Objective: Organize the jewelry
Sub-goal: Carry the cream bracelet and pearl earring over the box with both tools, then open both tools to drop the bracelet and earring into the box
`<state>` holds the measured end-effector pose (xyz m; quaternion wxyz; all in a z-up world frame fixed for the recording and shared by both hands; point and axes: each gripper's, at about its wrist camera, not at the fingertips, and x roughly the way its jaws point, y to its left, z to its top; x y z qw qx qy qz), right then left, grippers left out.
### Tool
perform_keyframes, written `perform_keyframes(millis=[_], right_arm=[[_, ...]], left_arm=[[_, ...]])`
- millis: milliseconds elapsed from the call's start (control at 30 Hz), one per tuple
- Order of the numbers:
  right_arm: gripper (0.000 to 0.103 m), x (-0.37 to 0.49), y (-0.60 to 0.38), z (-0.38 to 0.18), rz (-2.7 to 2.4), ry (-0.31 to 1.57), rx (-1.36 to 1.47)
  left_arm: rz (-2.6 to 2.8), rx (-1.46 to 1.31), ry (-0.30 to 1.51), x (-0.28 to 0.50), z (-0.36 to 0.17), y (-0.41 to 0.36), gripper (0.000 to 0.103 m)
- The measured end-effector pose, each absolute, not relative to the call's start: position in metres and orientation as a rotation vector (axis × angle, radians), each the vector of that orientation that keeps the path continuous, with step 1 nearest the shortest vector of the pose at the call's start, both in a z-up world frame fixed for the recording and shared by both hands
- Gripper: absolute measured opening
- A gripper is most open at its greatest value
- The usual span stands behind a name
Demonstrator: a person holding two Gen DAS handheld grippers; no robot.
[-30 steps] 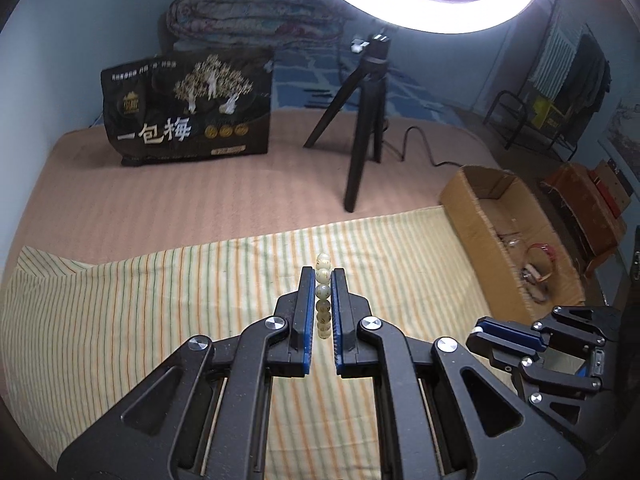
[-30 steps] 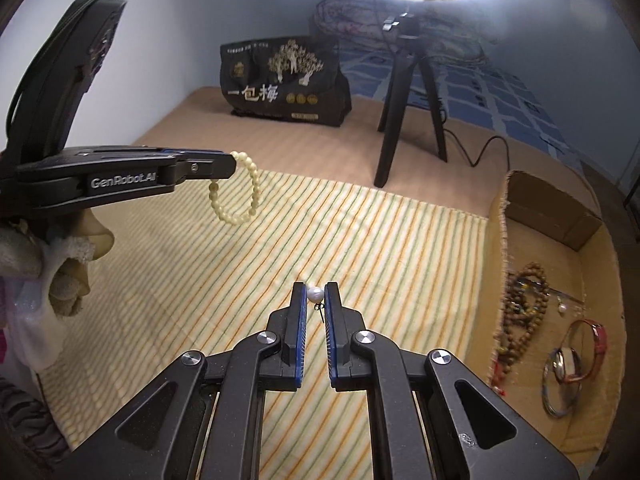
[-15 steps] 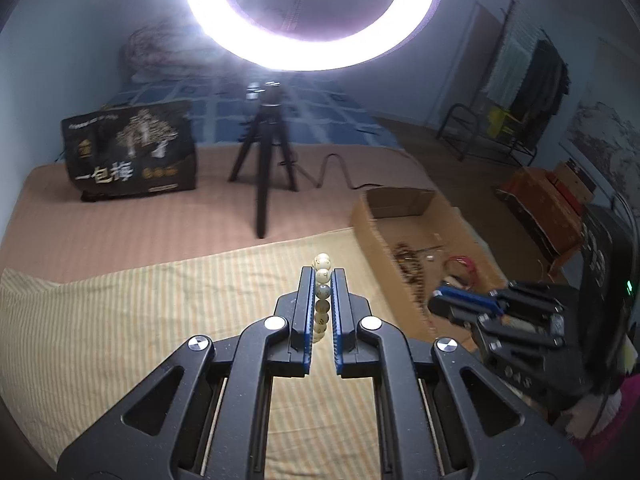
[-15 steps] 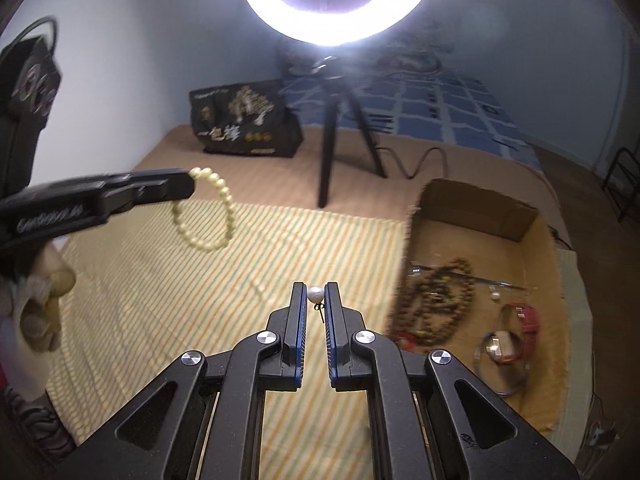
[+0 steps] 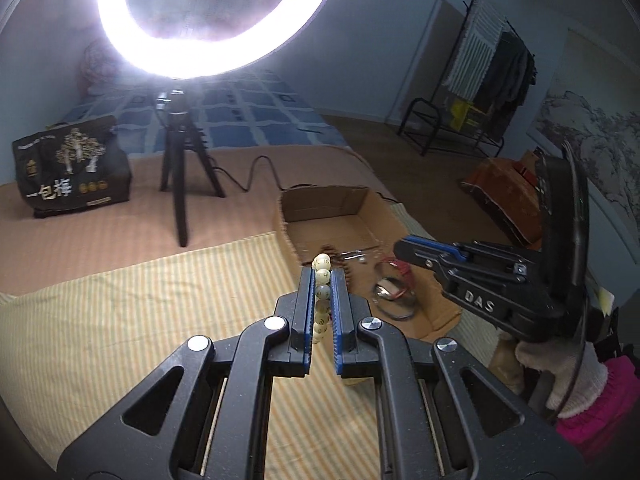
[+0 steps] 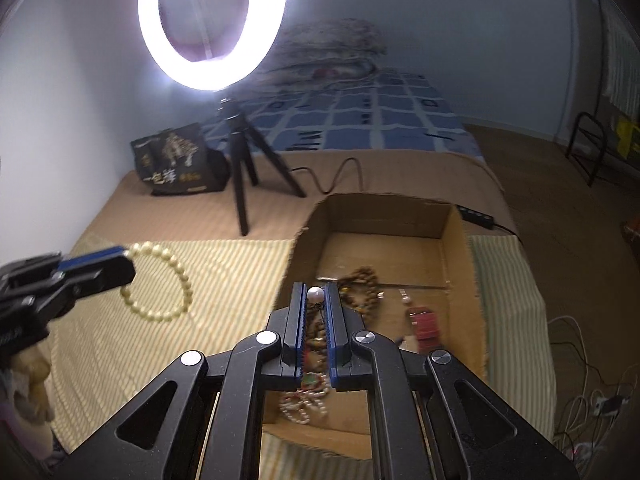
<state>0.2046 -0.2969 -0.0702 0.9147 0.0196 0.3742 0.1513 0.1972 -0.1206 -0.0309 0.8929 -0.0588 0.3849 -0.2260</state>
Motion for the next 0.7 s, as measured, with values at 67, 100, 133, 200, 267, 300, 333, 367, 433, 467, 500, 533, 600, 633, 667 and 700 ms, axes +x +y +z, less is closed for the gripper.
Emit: perform_keyframes(millis=[67,100,133,200,267,300,333,367,433,467,500,533,600,633,667,700], right_arm=[[0.007,0.208,-0.304,-0.07,0.304,0.771,0.052],[0.007,0.209,-0.306,-0.069,0.302,0.771,0.054],[0.007,0.212,-0.309,-0.069,0.3,0.772,0.057],[0.007,0.214,-0.314,-0.069,0.293,0.773,0.06],[0.007,0.219,-0.319,-0.071,0.287,0.778,0.073],[0.007,0.221,-0.32,-0.071,0.284,0.78,0.081],[0.007,0.223,-0.322,-0.072,0.283,0.783,0.089],[0.007,0.226,-0.323,-0.072,0.283,0.786,0.095],[0.007,0.229,-0.324,-0.073,0.28,0.789,0.095],[0.007,0.229,-0.324,-0.072,0.279,0.79,0.095],[0.007,0.231,-0.324,-0.073,0.278,0.793,0.096],[0.007,0.233,-0.325,-0.073,0.277,0.795,0.098],[0.007,0.236,-0.325,-0.075,0.275,0.799,0.1],[0.007,0.238,-0.326,-0.076,0.273,0.803,0.101],[0.007,0.239,-0.326,-0.077,0.271,0.805,0.101],[0.007,0.241,-0.327,-0.078,0.269,0.809,0.103]], left_arm=[[-0.477,-0.111,0.799,0.197,-0.033,-0.129,0.006],[-0.482,-0.106,0.801,0.197,-0.035,-0.133,0.006],[-0.488,-0.101,0.807,0.198,-0.037,-0.138,0.006],[-0.494,-0.094,0.814,0.199,-0.041,-0.145,0.006],[-0.498,-0.088,0.819,0.201,-0.044,-0.151,0.005],[-0.499,-0.087,0.821,0.201,-0.045,-0.153,0.006],[-0.501,-0.086,0.823,0.202,-0.047,-0.155,0.006],[-0.503,-0.082,0.826,0.203,-0.048,-0.158,0.006],[-0.508,-0.077,0.83,0.205,-0.051,-0.163,0.005],[-0.51,-0.077,0.833,0.206,-0.052,-0.165,0.005],[-0.513,-0.076,0.836,0.207,-0.055,-0.167,0.006],[-0.516,-0.074,0.839,0.208,-0.057,-0.17,0.006],[-0.52,-0.069,0.844,0.208,-0.06,-0.174,0.005],[-0.523,-0.069,0.847,0.209,-0.062,-0.176,0.005],[-0.525,-0.067,0.85,0.209,-0.063,-0.179,0.005],[-0.525,-0.063,0.851,0.21,-0.065,-0.181,0.005]])
